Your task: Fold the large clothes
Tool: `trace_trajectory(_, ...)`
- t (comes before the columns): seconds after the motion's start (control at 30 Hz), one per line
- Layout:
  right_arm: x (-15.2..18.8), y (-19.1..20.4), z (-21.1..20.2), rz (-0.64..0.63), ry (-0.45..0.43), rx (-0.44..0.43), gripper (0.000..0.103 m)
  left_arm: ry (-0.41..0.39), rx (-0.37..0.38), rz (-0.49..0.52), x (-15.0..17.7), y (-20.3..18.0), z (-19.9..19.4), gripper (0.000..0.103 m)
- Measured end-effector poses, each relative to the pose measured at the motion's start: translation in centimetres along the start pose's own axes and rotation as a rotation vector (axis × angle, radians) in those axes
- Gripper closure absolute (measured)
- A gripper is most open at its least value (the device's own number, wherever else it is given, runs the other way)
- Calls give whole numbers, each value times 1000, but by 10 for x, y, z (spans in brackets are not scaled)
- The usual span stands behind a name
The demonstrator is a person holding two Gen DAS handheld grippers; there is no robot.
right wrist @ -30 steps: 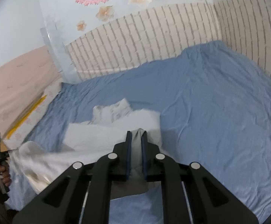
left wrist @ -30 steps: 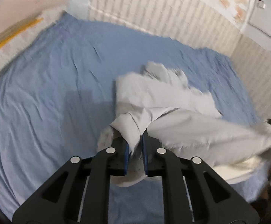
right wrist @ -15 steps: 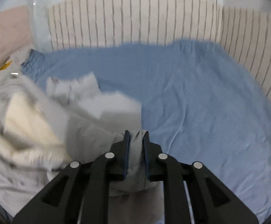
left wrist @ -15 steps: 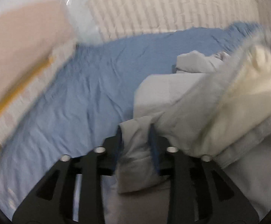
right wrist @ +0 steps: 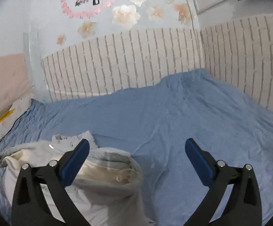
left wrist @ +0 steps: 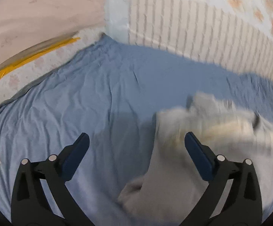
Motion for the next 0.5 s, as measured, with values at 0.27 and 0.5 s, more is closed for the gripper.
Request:
trace_trajectory(0.27, 111, -8, 12, -85, 367, -65, 2, 217, 52, -2, 72, 16, 10, 5)
trace_trajectory(0.5, 157, -10, 13, -46, 539, -116, 2, 249, 52, 153, 116, -3, 7, 3)
Point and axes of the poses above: each gripper's, at about its wrist camera, not at the fingertips, and z roughly the way its jaws point, y to its left, x to its underside, the point moved 10 cm from there along z, roughly the way its jaws point, and after that the axes turned 2 degrees about -z, right-handed, at the moved point
